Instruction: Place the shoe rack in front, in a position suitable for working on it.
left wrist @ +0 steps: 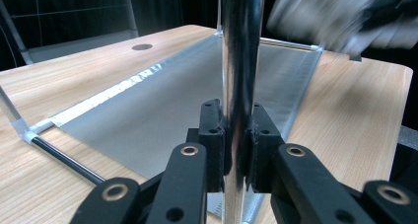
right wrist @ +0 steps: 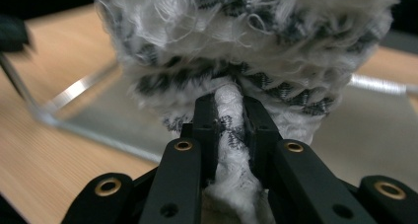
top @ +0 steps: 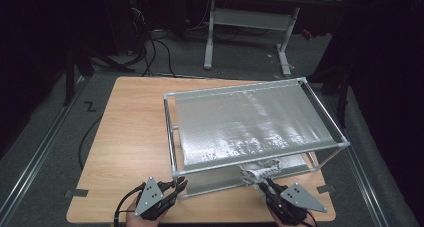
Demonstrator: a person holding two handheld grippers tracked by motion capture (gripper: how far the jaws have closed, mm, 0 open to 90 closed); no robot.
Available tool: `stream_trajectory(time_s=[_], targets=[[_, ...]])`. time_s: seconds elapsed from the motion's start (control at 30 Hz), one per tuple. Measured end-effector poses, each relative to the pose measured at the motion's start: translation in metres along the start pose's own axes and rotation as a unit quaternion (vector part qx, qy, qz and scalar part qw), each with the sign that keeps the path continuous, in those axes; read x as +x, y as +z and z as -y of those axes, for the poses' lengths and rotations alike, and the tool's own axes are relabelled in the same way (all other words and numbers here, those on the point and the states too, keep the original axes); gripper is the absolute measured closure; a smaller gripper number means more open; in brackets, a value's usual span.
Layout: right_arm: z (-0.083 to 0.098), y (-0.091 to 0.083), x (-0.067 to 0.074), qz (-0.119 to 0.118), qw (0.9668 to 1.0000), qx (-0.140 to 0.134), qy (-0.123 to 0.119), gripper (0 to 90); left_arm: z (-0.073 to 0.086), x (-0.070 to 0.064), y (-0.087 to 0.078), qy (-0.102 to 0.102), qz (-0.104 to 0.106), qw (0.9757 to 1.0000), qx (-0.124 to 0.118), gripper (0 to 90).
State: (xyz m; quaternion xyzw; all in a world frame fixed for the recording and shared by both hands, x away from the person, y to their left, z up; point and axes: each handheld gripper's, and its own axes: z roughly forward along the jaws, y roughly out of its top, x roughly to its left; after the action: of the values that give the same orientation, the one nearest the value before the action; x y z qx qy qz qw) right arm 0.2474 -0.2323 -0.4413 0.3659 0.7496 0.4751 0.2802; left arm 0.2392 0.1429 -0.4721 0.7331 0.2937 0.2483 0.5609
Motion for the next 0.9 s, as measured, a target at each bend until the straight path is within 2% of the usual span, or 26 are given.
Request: stream_trajectory(time_s=[0.1, 0.13, 0.17, 0.2, 0.23, 0.3, 0.4, 0.5, 0.57, 0.67, 0.73, 0.8, 0.83, 0.9], targets=[[0.015, 0.019, -0.008, 0.004, 0.999, 0.044, 0.002, 79.3, 0.0, 0.001, 0.0, 0.0, 0.0, 1.0, 0.0, 80.3], [0.015, 0.019, -0.008, 0.004, 0.999, 0.044, 0.002, 79.3, 0.0, 0.001, 0.0, 0.0, 0.0, 1.0, 0.0, 80.2], [0.025, 0.029, -0.015, 0.012, 0.9971, 0.075, 0.005, 79.2, 0.0, 0.001, 0.0, 0.0, -0.001, 1.0, 0.001, 80.2], [0.025, 0.029, -0.015, 0.012, 0.9971, 0.075, 0.005, 79.2, 0.0, 0.001, 0.0, 0.0, -0.001, 1.0, 0.001, 80.2], [0.034, 0.037, -0.023, 0.014, 0.9946, 0.102, 0.007, 79.0, 0.0, 0.002, -0.001, 0.0, 0.0, 1.0, 0.001, 80.2], [0.041, 0.041, -0.03, 0.024, 0.9928, 0.117, 0.01, 78.0, 0.0, 0.002, -0.001, 0.002, -0.001, 1.0, 0.002, 80.2], [0.043, 0.039, -0.04, 0.023, 0.9922, 0.117, 0.036, 72.7, 0.0, 0.003, -0.001, 0.0, -0.002, 1.0, 0.001, 80.2], [0.042, 0.035, -0.039, 0.021, 0.9937, 0.099, 0.049, 55.8, 0.0, 0.004, -0.001, 0.0, -0.003, 1.0, 0.001, 80.2], [0.039, 0.036, -0.035, 0.023, 0.9948, 0.087, 0.048, 45.1, 0.0, 0.004, -0.002, 0.0, -0.003, 1.0, 0.001, 80.2], [0.034, 0.044, -0.03, 0.034, 0.9955, 0.08, 0.038, 35.3, 0.0, 0.004, -0.002, 0.0, -0.004, 1.0, 0.001, 80.2], [0.033, 0.054, -0.03, 0.045, 0.9938, 0.095, 0.036, 34.3, 0.0, 0.005, -0.002, -0.001, -0.005, 1.0, 0.001, 80.2], [0.035, 0.062, -0.034, 0.042, 0.991, 0.116, 0.052, 35.4, 0.0, 0.005, -0.002, -0.001, -0.005, 1.0, 0.001, 80.2], [0.037, 0.066, -0.036, 0.039, 0.9883, 0.132, 0.066, 38.2, 0.0, 0.006, -0.002, 0.0, -0.005, 1.0, 0.001, 80.2], [0.038, 0.069, -0.038, 0.029, 0.9881, 0.133, 0.071, 44.8, 0.0, 0.007, -0.002, 0.0, -0.007, 1.0, 0.002, 80.2]])
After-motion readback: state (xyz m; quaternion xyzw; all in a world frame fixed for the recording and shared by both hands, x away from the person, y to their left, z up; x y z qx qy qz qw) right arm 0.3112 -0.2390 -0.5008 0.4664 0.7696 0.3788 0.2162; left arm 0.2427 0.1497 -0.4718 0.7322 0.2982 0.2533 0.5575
